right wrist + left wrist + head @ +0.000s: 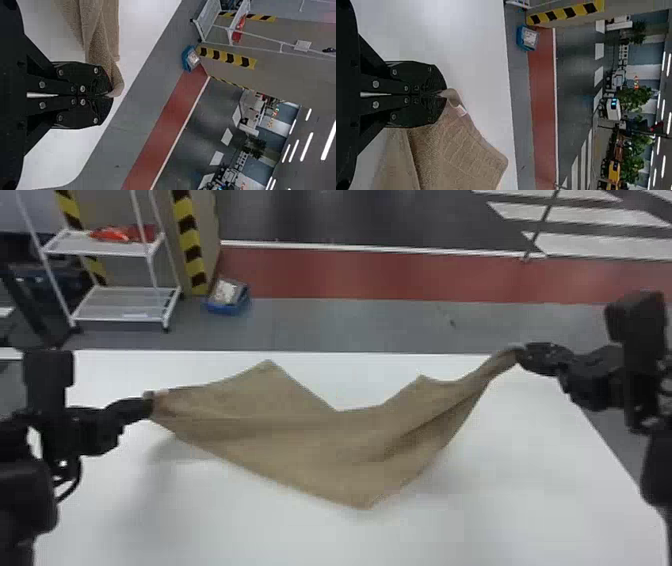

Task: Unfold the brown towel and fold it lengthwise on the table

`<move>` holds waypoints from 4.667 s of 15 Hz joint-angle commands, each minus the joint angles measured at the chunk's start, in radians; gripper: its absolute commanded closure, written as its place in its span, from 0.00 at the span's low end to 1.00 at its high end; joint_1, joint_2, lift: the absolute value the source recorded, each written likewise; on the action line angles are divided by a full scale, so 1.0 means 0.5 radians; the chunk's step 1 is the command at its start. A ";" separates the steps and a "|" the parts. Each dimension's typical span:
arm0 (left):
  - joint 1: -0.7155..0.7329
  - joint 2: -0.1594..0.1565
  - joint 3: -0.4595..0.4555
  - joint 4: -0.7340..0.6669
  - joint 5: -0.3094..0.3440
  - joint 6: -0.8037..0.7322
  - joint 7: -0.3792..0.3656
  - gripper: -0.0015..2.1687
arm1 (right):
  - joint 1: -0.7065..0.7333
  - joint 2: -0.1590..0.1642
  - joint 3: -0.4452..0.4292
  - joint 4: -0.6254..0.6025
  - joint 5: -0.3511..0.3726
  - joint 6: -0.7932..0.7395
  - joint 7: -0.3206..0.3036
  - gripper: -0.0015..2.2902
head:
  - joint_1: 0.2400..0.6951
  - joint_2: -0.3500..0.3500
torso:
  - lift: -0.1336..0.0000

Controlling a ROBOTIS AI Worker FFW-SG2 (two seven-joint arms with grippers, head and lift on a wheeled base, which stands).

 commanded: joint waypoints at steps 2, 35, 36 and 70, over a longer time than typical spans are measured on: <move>0.073 -0.003 0.248 -0.214 0.079 0.276 -0.074 0.96 | -0.141 -0.003 0.038 0.087 0.021 0.046 -0.023 0.72 | 1.00 0.46 | 0.18; 1.260 -0.005 0.681 -1.300 0.926 0.804 -0.752 0.02 | 1.123 -0.033 -0.895 -0.204 0.558 -1.421 0.444 0.06 | 1.00 0.23 | 0.18; 1.260 -0.005 0.641 -1.297 0.920 0.804 -0.736 0.02 | 1.095 -0.076 -0.895 -0.164 0.589 -1.384 0.481 0.06 | 1.00 0.16 | 0.18; 1.223 -0.005 0.445 -1.186 0.865 0.454 -0.911 0.02 | 0.761 -0.260 -0.653 0.038 0.503 -0.740 0.830 0.73 | 1.00 0.03 | 0.18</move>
